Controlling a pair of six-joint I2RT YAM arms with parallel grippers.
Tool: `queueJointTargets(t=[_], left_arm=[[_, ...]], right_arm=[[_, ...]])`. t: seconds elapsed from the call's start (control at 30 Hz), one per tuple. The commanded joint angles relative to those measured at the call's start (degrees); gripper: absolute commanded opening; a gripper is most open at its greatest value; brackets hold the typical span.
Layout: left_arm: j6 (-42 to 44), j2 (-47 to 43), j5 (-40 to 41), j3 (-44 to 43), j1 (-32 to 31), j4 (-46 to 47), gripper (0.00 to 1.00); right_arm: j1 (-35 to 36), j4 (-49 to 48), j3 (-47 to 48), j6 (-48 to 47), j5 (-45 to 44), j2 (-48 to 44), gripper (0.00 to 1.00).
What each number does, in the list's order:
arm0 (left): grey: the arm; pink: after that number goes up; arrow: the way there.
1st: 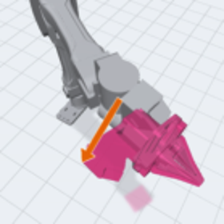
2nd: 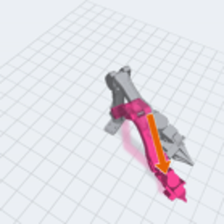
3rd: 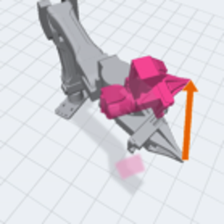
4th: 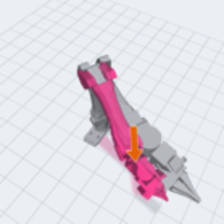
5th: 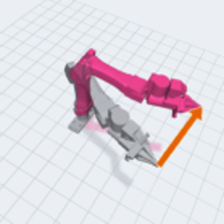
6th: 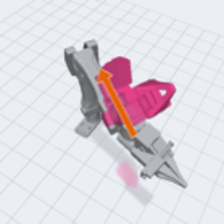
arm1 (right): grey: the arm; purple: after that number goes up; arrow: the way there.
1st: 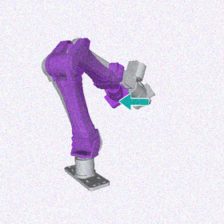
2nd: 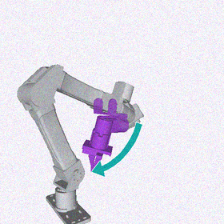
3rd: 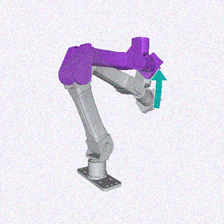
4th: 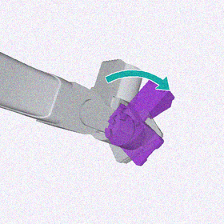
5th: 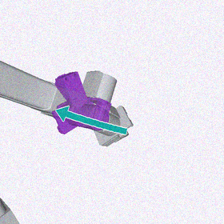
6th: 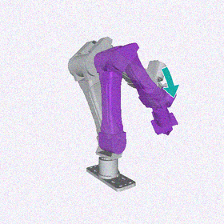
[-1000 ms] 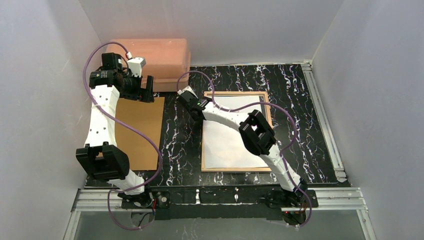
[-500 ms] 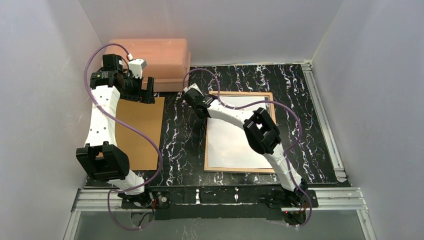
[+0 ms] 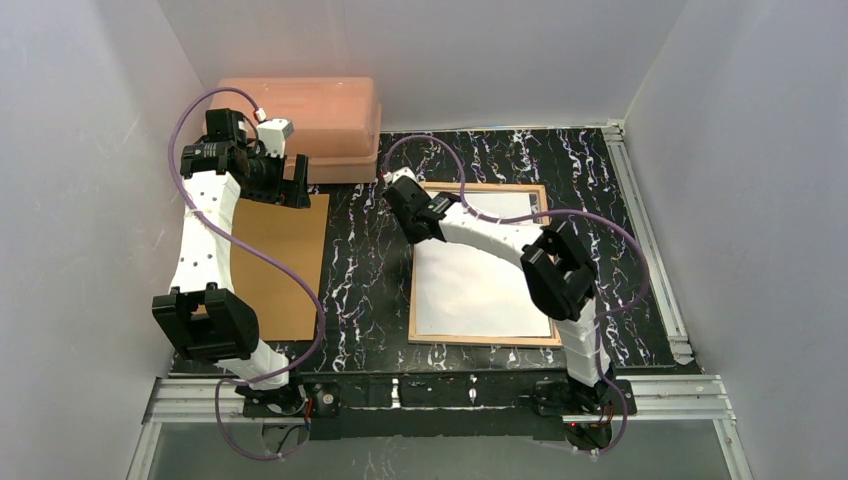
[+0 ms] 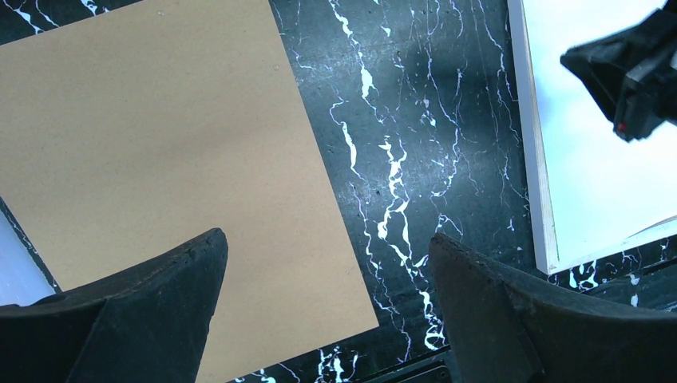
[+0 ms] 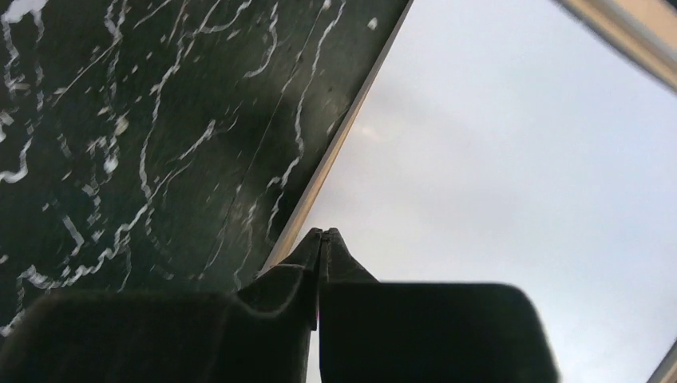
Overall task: Put the photo into the frame
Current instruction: Adjust the photo in the photo frame.
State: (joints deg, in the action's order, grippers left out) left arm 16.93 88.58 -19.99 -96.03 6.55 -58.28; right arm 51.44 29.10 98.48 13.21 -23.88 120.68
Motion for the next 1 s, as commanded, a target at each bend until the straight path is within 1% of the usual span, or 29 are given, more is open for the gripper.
queueJointTargets(t=[0.0, 0.07, 0.17, 0.33, 0.67, 0.97], left_arm=[[0.6, -2.6, -1.3, 0.6, 0.3, -0.9, 0.95], [0.8, -2.6, -1.2, 0.5, 0.3, -1.0, 0.95], [0.8, -2.3, -1.1, 0.4, 0.3, -1.2, 0.95], [0.7, -2.3, -1.2, 0.6, 0.3, -1.1, 0.95], [0.8, -2.8, -1.0, 1.4, 0.3, -1.1, 0.95], [1.1, -3.2, -0.7, 1.6, 0.3, -1.0, 0.94]], right_arm=[[2.1, -4.2, -6.7, 6.2, 5.9, -7.2, 0.01], [3.3, -6.2, -11.0, 7.7, 7.8, -9.9, 0.01], [5.5, -6.7, -15.5, 9.4, 8.2, -12.7, 0.01], [7.0, -9.2, -21.1, 11.5, 10.3, -14.7, 0.01], [6.9, -10.3, -21.8, 11.6, 10.7, -12.2, 0.01], [4.9, -11.8, -24.1, 11.6, 11.3, -11.9, 0.01]])
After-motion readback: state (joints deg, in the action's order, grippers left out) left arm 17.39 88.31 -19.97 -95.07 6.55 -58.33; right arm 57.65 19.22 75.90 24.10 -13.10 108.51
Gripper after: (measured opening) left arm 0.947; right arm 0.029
